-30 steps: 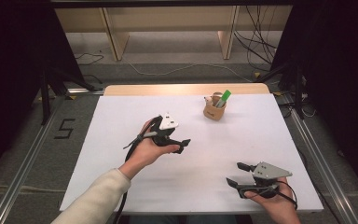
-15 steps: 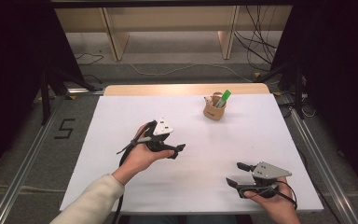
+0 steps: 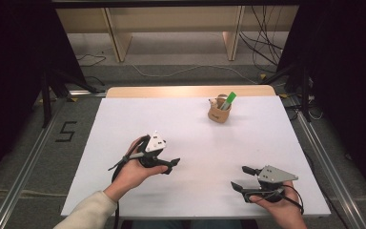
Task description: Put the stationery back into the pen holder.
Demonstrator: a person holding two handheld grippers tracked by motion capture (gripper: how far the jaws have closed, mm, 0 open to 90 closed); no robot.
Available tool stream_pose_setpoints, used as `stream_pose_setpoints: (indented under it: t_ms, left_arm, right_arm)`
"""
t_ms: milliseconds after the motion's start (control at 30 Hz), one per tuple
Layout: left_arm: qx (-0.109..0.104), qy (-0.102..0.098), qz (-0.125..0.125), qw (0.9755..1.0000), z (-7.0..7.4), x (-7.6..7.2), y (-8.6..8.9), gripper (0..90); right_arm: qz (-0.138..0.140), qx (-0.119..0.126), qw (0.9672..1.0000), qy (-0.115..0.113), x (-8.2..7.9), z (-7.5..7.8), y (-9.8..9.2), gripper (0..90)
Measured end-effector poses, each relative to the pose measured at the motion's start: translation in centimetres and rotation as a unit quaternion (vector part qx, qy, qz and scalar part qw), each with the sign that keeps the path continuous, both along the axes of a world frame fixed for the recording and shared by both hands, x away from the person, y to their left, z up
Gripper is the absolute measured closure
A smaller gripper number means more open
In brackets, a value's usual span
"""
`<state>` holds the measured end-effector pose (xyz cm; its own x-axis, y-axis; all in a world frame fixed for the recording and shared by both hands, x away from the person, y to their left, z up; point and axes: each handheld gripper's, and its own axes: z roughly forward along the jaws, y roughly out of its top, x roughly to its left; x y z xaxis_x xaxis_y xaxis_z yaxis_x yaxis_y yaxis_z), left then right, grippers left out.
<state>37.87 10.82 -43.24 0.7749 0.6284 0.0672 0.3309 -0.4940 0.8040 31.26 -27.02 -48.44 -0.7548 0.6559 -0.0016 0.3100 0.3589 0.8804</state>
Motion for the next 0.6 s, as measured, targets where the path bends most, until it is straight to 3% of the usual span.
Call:
stream_pose_setpoints:
  t_ms: [600]
  left_arm:
    - [-0.002,0.010,0.007,0.9999,-2.3,-2.5,2.8,19.2]
  right_arm:
    - [0.002,-0.003,1.0000,0.002,0.0,-0.1,0.2,29.2]
